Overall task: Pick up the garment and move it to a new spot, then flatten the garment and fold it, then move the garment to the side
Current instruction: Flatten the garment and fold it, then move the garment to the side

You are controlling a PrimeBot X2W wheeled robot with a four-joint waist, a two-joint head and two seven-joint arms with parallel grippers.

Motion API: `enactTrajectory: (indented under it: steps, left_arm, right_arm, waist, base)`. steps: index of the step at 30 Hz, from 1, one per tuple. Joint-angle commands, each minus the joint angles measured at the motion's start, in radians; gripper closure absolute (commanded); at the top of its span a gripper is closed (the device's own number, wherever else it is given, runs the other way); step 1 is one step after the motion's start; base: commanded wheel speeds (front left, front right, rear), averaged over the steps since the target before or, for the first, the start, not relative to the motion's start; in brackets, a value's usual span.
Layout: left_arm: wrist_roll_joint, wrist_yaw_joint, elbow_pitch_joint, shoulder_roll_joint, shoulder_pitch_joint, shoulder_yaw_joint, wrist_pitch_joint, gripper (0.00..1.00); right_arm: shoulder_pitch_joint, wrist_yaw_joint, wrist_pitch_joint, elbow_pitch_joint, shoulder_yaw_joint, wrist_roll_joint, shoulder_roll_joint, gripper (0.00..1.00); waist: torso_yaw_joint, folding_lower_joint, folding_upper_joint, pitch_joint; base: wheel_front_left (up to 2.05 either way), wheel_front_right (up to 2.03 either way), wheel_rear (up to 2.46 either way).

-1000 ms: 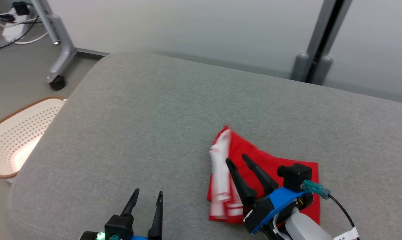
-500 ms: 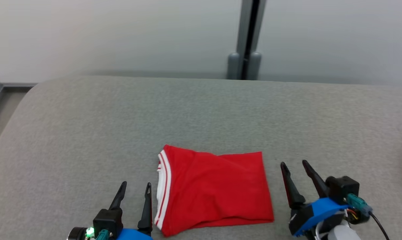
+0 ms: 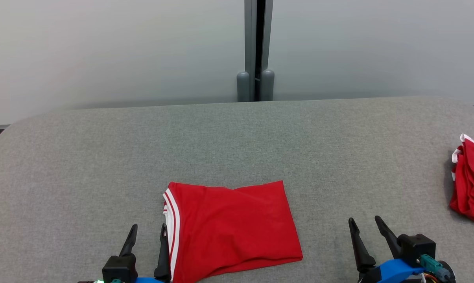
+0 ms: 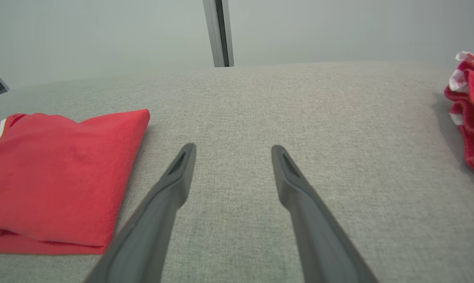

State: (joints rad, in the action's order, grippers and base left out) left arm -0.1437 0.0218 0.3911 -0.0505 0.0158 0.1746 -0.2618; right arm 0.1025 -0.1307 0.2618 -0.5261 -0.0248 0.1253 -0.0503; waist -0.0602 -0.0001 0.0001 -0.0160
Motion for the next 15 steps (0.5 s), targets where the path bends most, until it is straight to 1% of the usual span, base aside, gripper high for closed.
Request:
enactTrajectory:
  steps: [1, 5, 7, 9, 15]
  left_arm:
    - [0.002, 0.005, -0.003, -0.001, 0.004, -0.003, -0.004, 0.0]
    - [0.006, 0.0, 0.003, -0.001, 0.001, 0.003, -0.004, 0.0]
    - [0.008, -0.004, 0.005, 0.0, 0.0, 0.008, -0.004, 0.0]
    - [0.014, -0.007, 0.009, 0.0, -0.003, 0.014, -0.004, 0.0]
    - [0.007, -0.016, 0.011, -0.001, -0.02, 0.019, -0.005, 0.0]
  right_arm:
    - [-0.011, 0.0, 0.004, 0.003, 0.003, 0.003, -0.002, 0.0]
    - [0.0, 0.0, 0.004, -0.005, -0.023, 0.027, -0.001, 0.0]
    - [0.019, 0.0, 0.003, -0.038, -0.078, 0.059, -0.001, 0.0]
    - [0.073, 0.0, 0.004, -0.058, -0.123, 0.071, -0.003, 0.0]
    - [0.212, 0.0, 0.003, -0.16, -0.189, 0.091, -0.002, 0.0]
  waist:
    - [0.002, 0.0001, -0.0001, -0.001]
    - [0.017, 0.0001, -0.0001, -0.005]
    - [0.026, 0.0001, -0.0001, -0.009]
    - [0.038, 0.0001, -0.0001, -0.017]
    - [0.091, 0.0001, -0.0001, -0.037]
  base:
    - [0.0, 0.0, 0.0]
    - [0.0, 0.0, 0.0]
    - [0.0, 0.0, 0.0]
    - [0.0, 0.0, 0.0]
    - [0.0, 0.0, 0.0]
